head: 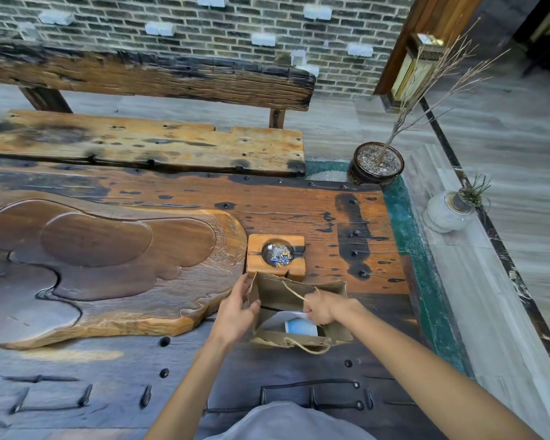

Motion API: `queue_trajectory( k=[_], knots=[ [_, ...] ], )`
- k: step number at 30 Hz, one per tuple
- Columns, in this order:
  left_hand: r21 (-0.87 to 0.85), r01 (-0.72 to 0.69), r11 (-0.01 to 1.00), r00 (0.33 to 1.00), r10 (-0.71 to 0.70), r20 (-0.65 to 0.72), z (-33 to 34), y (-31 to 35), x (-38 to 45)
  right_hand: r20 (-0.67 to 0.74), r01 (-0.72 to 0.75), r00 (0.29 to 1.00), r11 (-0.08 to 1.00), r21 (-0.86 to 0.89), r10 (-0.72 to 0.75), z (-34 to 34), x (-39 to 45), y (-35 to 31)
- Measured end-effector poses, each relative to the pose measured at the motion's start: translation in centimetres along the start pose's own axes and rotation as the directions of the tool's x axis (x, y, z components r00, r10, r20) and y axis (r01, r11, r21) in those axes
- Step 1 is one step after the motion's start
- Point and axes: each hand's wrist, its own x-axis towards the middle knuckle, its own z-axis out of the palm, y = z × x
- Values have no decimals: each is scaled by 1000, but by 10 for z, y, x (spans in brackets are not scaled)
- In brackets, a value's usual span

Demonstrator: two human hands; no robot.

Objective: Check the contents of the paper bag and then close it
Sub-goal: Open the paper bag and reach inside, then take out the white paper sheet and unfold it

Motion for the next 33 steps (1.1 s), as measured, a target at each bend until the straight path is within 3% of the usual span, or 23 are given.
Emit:
queue_trajectory(
  k=[10, 14, 19, 25, 29, 33],
  knots=[
    [0, -94, 996, 996, 94, 4, -15, 13, 2, -65, 96, 993, 995, 1, -96, -35, -57, -1],
    [39, -199, 979, 980, 199, 3, -21, 41, -4, -11, 157, 987, 987, -19, -157, -61, -88, 0],
    [72, -366, 928, 910, 340, 239, -23, 83, -10, 48, 190, 981, 981, -39, -188, -111, -138, -7],
    [68, -406, 911, 786, 310, 536, -16, 134, -14, 106, 210, 974, 974, -89, -201, -174, -188, -23],
    [80, -440, 894, 737, 308, 602, -19, 160, -20, 104, 273, 960, 953, -134, -260, -205, -208, -25],
    [44, -422, 905, 766, 331, 551, -25, 174, -31, 63, 285, 957, 957, -49, -282, -228, -226, -25]
  ],
)
